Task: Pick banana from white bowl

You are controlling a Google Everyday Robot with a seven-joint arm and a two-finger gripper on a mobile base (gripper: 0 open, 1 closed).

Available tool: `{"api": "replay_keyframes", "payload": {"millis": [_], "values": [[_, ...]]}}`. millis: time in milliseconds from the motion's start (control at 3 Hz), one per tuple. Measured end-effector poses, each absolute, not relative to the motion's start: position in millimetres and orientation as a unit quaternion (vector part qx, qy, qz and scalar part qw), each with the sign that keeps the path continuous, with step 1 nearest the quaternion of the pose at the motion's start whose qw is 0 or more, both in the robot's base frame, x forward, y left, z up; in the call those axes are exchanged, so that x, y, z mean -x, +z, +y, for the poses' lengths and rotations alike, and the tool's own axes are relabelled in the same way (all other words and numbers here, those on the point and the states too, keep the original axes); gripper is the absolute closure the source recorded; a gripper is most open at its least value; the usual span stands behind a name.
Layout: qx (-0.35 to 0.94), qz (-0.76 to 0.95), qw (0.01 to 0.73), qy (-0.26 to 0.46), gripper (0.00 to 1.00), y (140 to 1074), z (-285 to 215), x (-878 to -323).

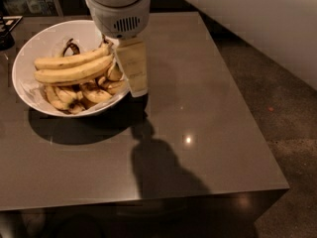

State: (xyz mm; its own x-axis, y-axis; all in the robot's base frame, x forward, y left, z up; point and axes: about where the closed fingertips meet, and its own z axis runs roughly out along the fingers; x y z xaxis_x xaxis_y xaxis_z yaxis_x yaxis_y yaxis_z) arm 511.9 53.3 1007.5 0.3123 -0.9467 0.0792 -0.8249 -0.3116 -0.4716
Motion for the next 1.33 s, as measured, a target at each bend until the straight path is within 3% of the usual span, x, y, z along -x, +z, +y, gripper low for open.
{"api": "replay_keyframes", "payload": {"millis": [1333], "values": [[0.846, 0.493, 0.186, -0.08, 0.0, 989, 102, -525]]}}
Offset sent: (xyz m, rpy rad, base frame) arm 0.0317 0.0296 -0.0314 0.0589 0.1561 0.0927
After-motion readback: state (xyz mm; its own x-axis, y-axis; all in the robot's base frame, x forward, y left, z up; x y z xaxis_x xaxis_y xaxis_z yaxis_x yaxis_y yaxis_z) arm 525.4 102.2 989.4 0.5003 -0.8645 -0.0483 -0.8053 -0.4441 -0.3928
